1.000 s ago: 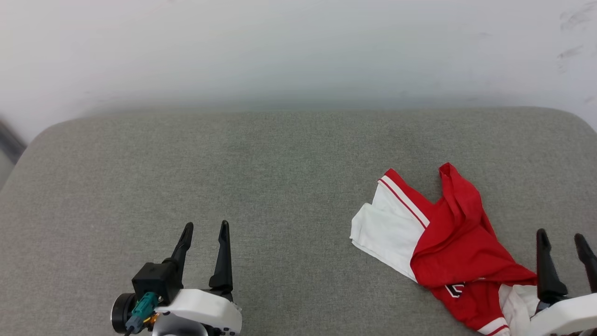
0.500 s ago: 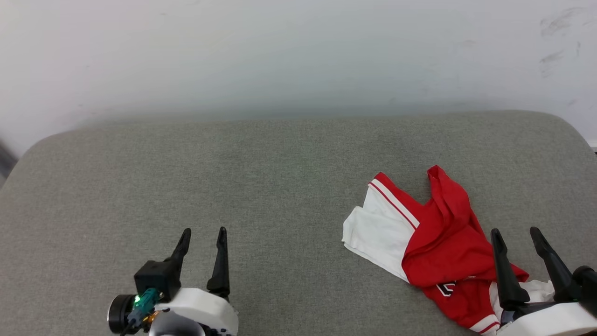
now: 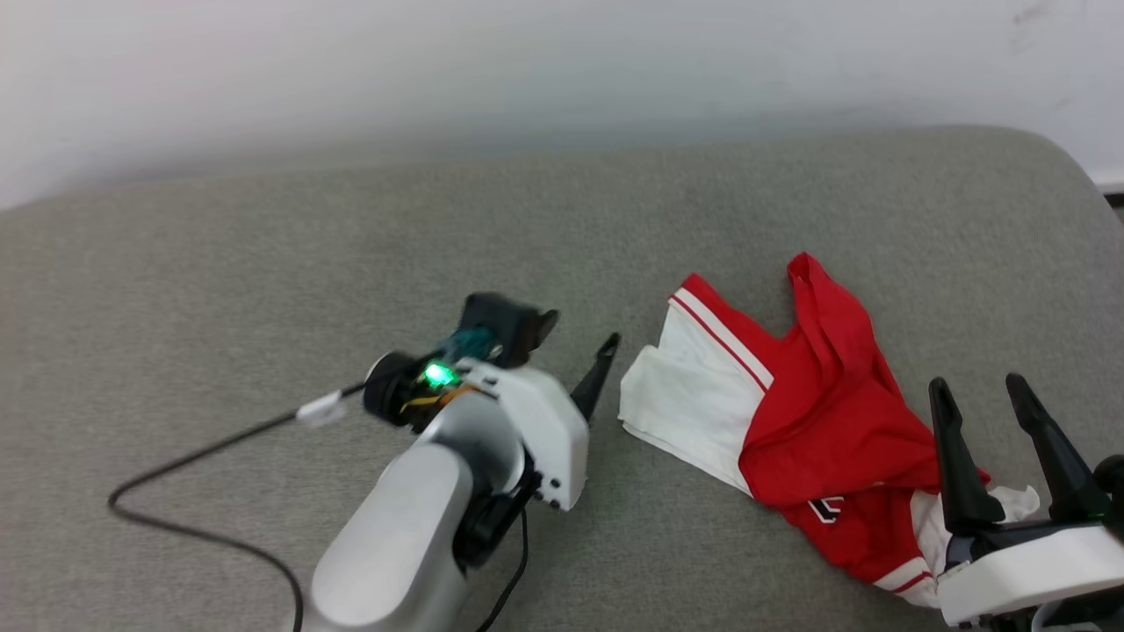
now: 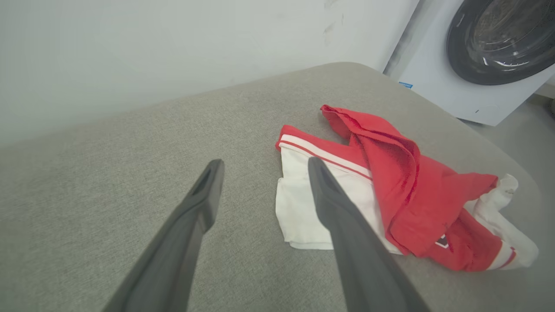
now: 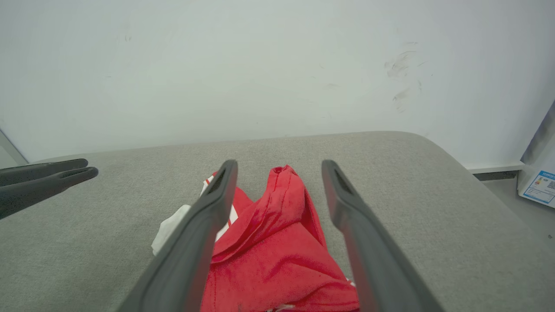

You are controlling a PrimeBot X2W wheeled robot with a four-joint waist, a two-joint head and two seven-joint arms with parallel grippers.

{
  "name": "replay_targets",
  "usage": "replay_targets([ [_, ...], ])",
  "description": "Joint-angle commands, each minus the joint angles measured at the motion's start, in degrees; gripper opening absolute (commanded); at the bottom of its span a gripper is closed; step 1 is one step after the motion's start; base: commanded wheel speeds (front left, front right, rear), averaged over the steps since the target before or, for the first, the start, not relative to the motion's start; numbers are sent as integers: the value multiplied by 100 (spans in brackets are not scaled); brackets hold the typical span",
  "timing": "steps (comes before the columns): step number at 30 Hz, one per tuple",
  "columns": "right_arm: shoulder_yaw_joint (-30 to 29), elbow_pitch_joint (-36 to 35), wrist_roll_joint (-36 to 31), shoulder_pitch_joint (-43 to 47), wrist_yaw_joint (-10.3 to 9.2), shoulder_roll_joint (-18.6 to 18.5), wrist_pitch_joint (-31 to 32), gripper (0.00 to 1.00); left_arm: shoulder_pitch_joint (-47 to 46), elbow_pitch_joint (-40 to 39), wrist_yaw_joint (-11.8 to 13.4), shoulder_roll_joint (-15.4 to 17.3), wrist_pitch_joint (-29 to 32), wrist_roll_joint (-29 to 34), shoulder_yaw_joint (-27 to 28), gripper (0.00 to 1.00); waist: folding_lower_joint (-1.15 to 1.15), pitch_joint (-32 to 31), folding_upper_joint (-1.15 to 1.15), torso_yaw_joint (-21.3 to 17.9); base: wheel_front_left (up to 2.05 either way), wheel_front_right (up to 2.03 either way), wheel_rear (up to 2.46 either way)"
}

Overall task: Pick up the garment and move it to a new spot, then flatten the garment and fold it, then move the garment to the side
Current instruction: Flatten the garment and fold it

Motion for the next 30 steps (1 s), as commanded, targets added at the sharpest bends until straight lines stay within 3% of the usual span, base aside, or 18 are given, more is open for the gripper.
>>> replay_targets([
  [1, 18, 2, 38, -112, -4, 16, -23, 100, -223, 113, -76, -21, 221, -31, -92, 100, 0, 303, 0, -219, 0, 0, 0],
  [11, 120, 188, 219, -398, -3, 17, -297, 100, -1489, 1316, -302, 118, 1517, -60, -863, 100, 0, 989, 0, -654, 0, 0, 0],
  [18, 147, 440, 354, -476, -3, 15, -489, 100, -1624, 2090, -326, 252, 2351, -314, -1644, 100, 0, 1145, 0, -773, 0, 0, 0],
  [19, 144, 464, 374, -487, -3, 16, -501, 100, -1598, 2166, -328, 266, 2485, -404, -1797, 82, 0, 1149, 0, -775, 0, 0, 0],
  [21, 144, 484, 380, -528, -3, 16, -522, 100, -1597, 2245, -342, 293, 2668, -591, -2045, 33, 0, 1150, 0, -772, 0, 0, 0],
  [22, 150, 495, 376, -545, -3, 16, -533, 100, -1620, 2262, -343, 319, 2693, -670, -2140, 0, 0, 1144, 0, -768, 0, 0, 0],
  [30, 67, 578, 429, -457, -3, 16, -533, 100, -1958, 1954, -205, 590, 1622, -839, -1917, 0, 0, 948, 0, -567, 0, 0, 0],
])
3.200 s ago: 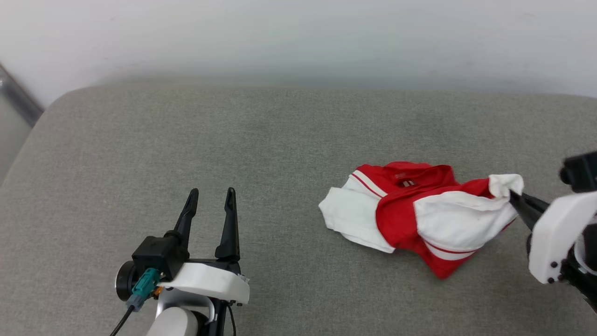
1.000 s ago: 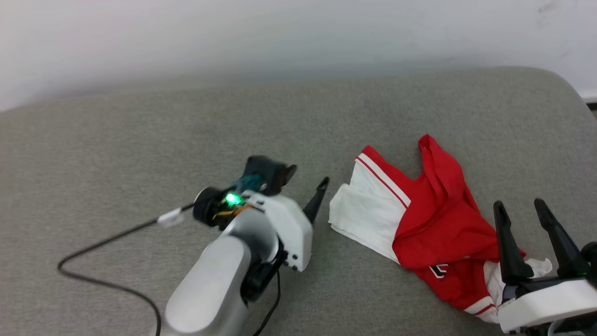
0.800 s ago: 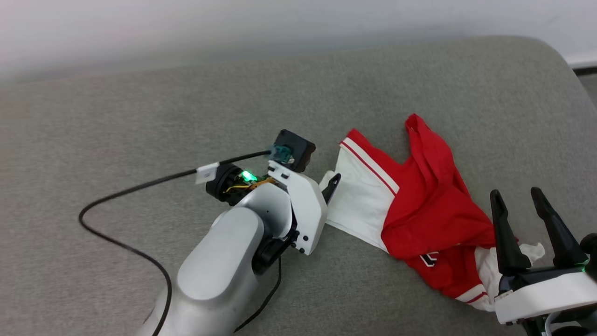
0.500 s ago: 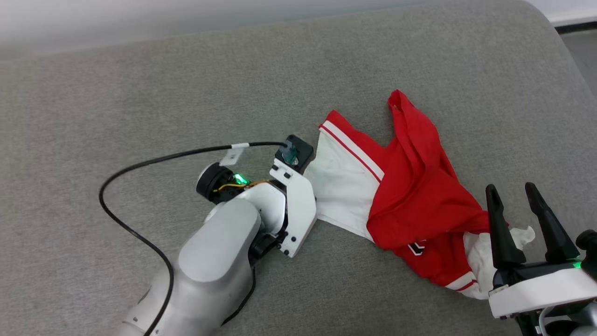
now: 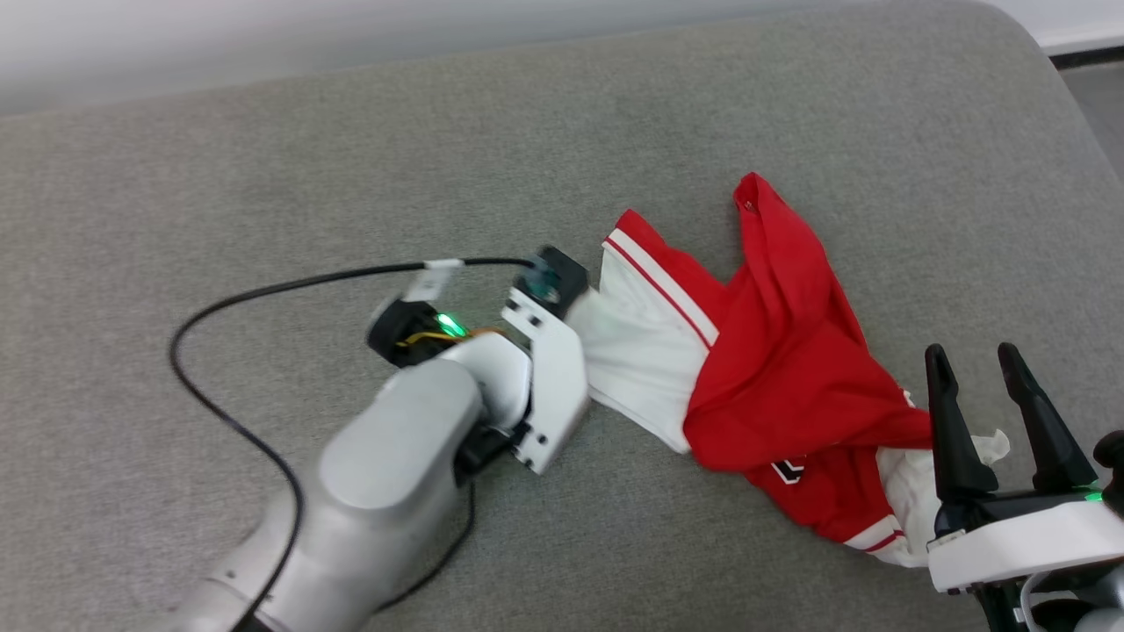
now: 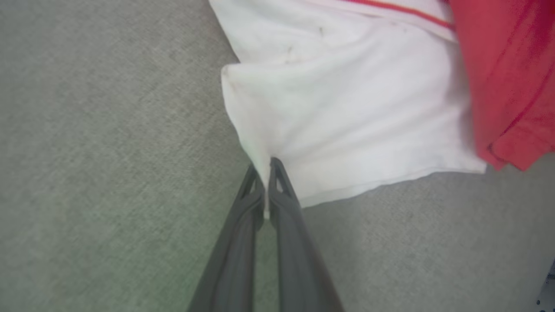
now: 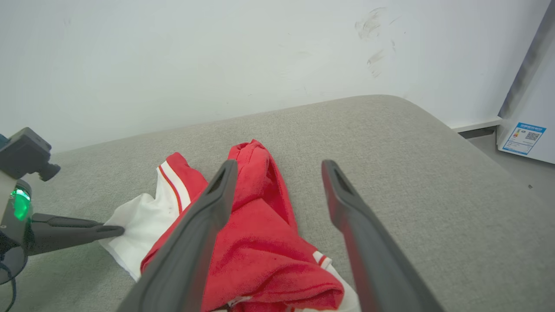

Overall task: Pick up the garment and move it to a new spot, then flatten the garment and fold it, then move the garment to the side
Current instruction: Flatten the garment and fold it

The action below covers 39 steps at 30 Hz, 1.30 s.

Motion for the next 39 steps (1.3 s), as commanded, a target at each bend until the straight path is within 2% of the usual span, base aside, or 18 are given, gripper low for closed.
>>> replay_targets([
  [1, -37, 15, 11, 66, -3, 13, 5, 100, 17, -110, 133, 162, -248, 65, 116, 0, -1, -110, 0, 114, 0, 0, 0],
  [3, -88, 7, 9, 82, -2, 12, 23, 100, 117, -307, 301, 286, -527, 8, 294, 0, -1, -187, 0, 216, 0, 0, 0],
  [4, -88, 7, 9, 82, -2, 12, 23, 100, 117, -307, 301, 286, -527, 8, 294, 0, -1, -187, 0, 216, 0, 0, 0],
  [10, -213, -70, -22, 193, -3, 12, 161, 100, 695, -1164, 909, 958, -975, -164, 877, 0, -1, -437, 0, 550, 0, 0, 0],
  [15, -266, -134, -24, 315, -2, 12, 270, 100, 1711, -1988, 1510, 1571, -1072, -466, 1398, 0, -1, -616, 0, 772, 0, 0, 0],
  [18, -326, -171, -12, 363, -2, 11, 309, 100, 2532, -2449, 1932, 1819, -1126, -732, 1728, 0, -1, -689, 0, 880, 0, 0, 0],
  [23, -377, -202, 9, 444, -2, 10, 370, 100, 3802, -2921, 2474, 1990, -1263, -1129, 2118, 0, -1, -778, 0, 1008, 0, 0, 0],
  [28, -365, -228, -32, 502, -2, 11, 453, 100, 4451, -3025, 2570, 1857, -1431, -1390, 2210, 0, -1, -909, 0, 1102, 0, 0, 0],
  [29, -356, -236, -43, 508, -2, 11, 467, 100, 4462, -3037, 2578, 1808, -1518, -1396, 2238, 16, -1, -935, 0, 1113, 0, 0, 0],
  [30, -349, -245, -55, 506, -2, 11, 494, 100, 4463, -3041, 2556, 1746, -1603, -1412, 2245, 62, -1, -959, 0, 1122, 0, 0, 0],
  [31, -342, -255, -64, 511, -2, 11, 515, 100, 4435, -3048, 2524, 1683, -1697, -1421, 2249, 100, -1, -979, 0, 1127, 0, 0, 0],
  [39, -276, -279, -70, 587, -2, 11, 725, 100, 4021, -3188, 2481, 1470, -2878, -918, 2342, 100, -1, -1174, 0, 1071, 0, 0, 0],
])
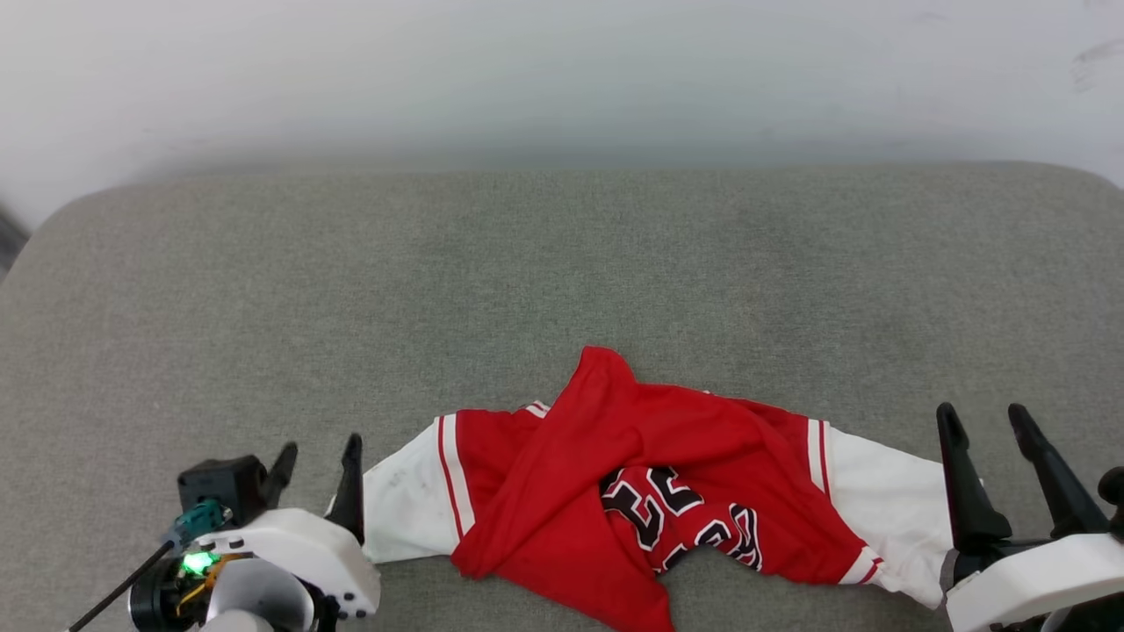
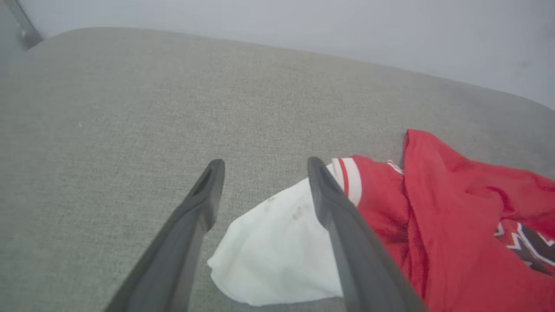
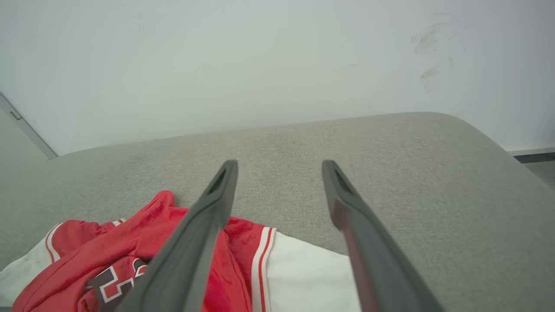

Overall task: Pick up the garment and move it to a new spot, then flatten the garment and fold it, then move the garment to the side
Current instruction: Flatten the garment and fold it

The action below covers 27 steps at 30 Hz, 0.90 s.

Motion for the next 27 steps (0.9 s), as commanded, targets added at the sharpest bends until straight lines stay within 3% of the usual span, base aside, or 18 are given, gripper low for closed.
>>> replay_targets([
  [1, 6, -3, 9, 65, -2, 9, 58, 100, -78, -38, 35, -51, -142, 48, 47, 100, 0, -40, 0, -21, 0, 0, 0],
  [6, 30, 276, 97, 0, -2, -25, 730, 100, -195, -249, 140, -167, -820, 321, 125, 100, 0, -121, 0, -31, 0, 0, 0],
  [10, 200, 580, 392, -308, -2, -297, 1454, 100, -267, -570, 180, -213, -1101, 536, 65, 100, 0, -73, 0, 62, 0, 0, 0],
  [18, 918, 1469, 1146, -1388, -3, -971, 2948, 100, -528, -1052, 141, -263, -1142, 855, -217, 100, 0, 227, 0, 450, 0, 0, 0],
  [27, 1791, 2602, 1621, -2599, -2, -1354, 3673, 100, -808, -1069, 36, -391, -1154, 944, -421, 100, 0, 596, 0, 851, 0, 0, 0],
])
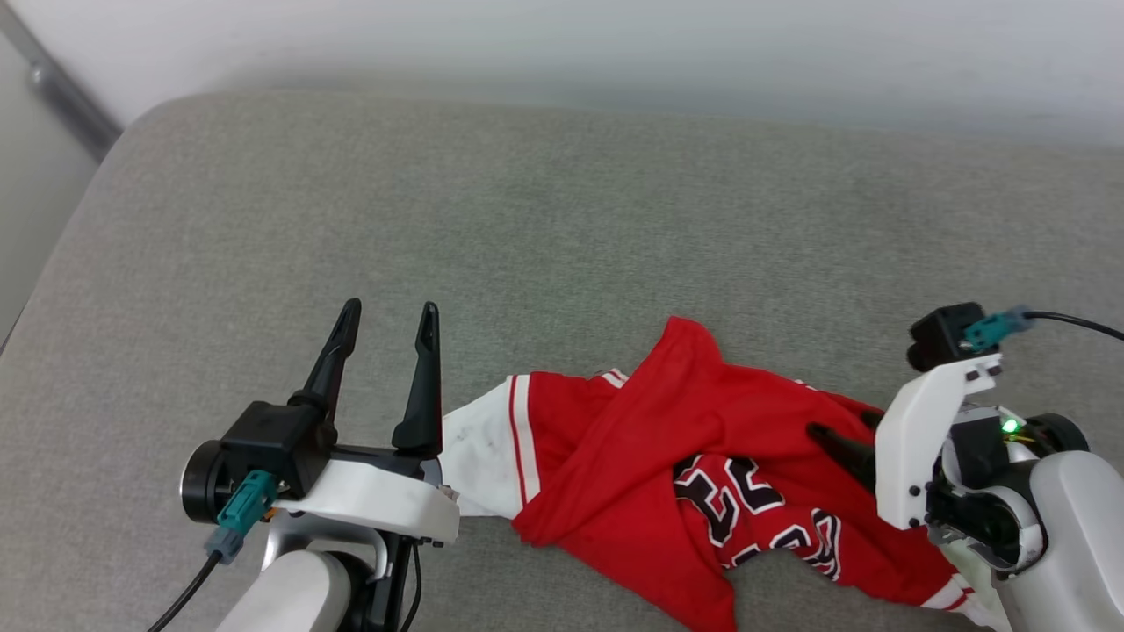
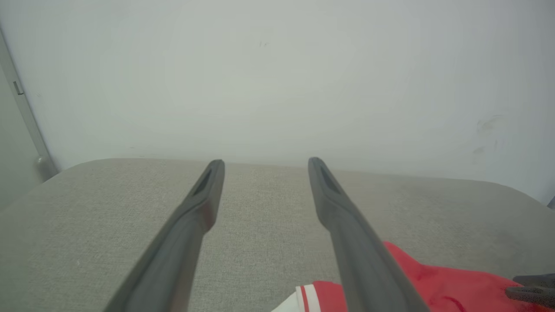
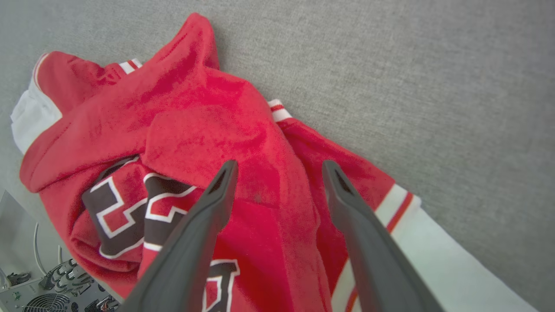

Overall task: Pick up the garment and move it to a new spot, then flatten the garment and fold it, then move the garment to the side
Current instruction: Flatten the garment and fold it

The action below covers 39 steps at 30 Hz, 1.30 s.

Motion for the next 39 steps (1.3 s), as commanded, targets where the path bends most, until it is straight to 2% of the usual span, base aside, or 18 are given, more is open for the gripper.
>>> replay_targets([
  [1, 88, 157, 67, -113, -2, -38, 80, 100, -69, 27, -14, -33, -16, 16, -6, 100, 0, 76, 0, 101, 0, 0, 0],
  [2, 159, 241, 99, -184, -2, -75, 121, 100, -76, 50, -21, -45, -24, 13, -18, 100, 0, 79, 0, 125, 0, 0, 0],
  [3, 223, 282, 163, -244, -2, -77, 118, 43, -83, 68, -26, -52, -30, 8, -25, 100, 0, 77, 0, 138, 0, 0, 0],
  [4, 269, 318, 208, -278, -2, -87, 106, 0, -86, 81, -31, -56, -42, -2, -25, 100, 0, 69, 0, 143, 0, 0, 0],
  [8, 486, 179, 378, -314, -2, -180, 81, 0, 19, 141, 6, -42, -61, -36, 4, 100, 0, -12, 0, 93, 0, 0, 0],
  [17, 1047, -1196, 410, 91, -3, -545, 100, 0, 202, 142, 97, 48, -28, -87, 70, 100, 0, -283, 0, -199, 0, 0, 0],
  [23, 1678, -2312, 442, 1146, -3, -945, 492, 0, 358, 146, 138, 71, 28, -147, 49, 100, 0, -492, 0, -359, 0, 0, 0],
  [27, 1873, -2374, 431, 2063, -2, -1094, 800, 0, 459, 208, 154, 89, 31, -202, 62, 100, 0, -589, 0, -413, 0, 0, 0],
  [29, 1778, -2214, 374, 2415, -2, -1002, 766, 0, 490, 239, 145, 89, 36, -244, 70, 100, 0, -619, 0, -431, 0, 0, 0],
  [30, 1731, -2114, 283, 2531, -2, -959, 714, 9, 522, 258, 148, 90, 37, -252, 72, 100, 0, -641, 0, -442, 0, 0, 0],
  [31, 1698, -2016, 239, 2645, -2, -873, 642, 51, 552, 280, 158, 93, 45, -275, 71, 100, 0, -657, 0, -451, 0, 0, 0],
  [32, 1632, -1965, 181, 2692, -2, -759, 508, 100, 578, 303, 167, 108, 55, -299, 85, 100, 0, -671, 0, -469, 0, 0, 0],
  [35, 1453, -1879, 12, 2790, -2, -461, 0, 100, 653, 349, 175, 144, 59, -343, 117, 100, 0, -748, 0, -520, 0, 0, 0],
  [39, 1110, -2098, -240, 2871, -2, -135, -862, 100, 764, 377, 195, 159, 66, -392, 130, 100, 0, -853, 0, -565, 0, 0, 0],
])
